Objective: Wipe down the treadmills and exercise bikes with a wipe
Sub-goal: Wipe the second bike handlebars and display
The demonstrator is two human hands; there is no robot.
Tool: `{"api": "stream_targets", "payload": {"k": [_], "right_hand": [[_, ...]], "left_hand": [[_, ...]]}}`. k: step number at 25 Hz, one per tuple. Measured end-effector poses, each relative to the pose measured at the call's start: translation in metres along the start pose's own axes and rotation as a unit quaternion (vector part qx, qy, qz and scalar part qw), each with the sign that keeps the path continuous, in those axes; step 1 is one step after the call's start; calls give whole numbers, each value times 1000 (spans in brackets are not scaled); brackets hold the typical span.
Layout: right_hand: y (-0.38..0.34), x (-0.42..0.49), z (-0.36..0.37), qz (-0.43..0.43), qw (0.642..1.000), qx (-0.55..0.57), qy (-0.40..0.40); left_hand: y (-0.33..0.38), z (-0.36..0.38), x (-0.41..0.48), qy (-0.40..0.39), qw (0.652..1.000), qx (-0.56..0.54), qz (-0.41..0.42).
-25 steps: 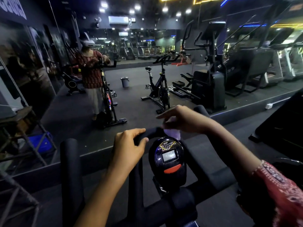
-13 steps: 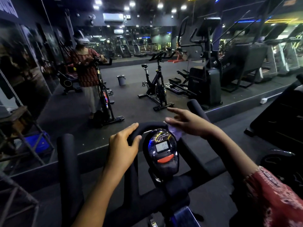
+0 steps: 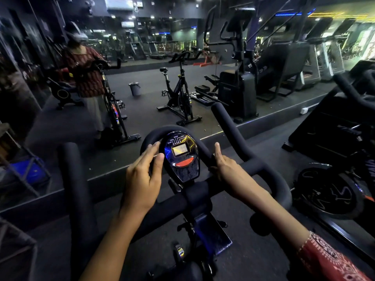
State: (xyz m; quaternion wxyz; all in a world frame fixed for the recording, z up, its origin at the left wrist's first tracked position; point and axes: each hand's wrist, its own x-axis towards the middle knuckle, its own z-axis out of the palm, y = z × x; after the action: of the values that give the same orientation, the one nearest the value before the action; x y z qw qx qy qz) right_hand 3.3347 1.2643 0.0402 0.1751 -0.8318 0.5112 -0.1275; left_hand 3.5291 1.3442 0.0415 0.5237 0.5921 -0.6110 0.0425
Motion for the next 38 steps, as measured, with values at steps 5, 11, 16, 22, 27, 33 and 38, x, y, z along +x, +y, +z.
{"api": "stream_targets", "payload": {"k": [5, 11, 16, 22, 27, 33, 38], "right_hand": [[-22, -32, -20, -63, 937, 173, 296], [-90, 1, 23, -242, 869, 188, 389], [-49, -24, 53, -281, 927, 86, 234], [-57, -14, 46, -243, 930, 132, 243], [-46, -23, 53, -240, 928, 107, 263], [-48, -34, 58, -278, 928, 131, 212], [-47, -13, 29, -149, 935, 240, 216]], "left_hand": [[3, -2, -17, -52, 999, -5, 12], [-11, -2, -15, -71, 996, -16, 56], [-16, 1, -16, -60, 996, -20, 70], [-16, 2, -16, -51, 996, -18, 72], [-16, 3, -16, -52, 996, -20, 65], [-14, 1, -16, -47, 996, -13, 79], [-15, -3, -16, -39, 996, -7, 79]]}}
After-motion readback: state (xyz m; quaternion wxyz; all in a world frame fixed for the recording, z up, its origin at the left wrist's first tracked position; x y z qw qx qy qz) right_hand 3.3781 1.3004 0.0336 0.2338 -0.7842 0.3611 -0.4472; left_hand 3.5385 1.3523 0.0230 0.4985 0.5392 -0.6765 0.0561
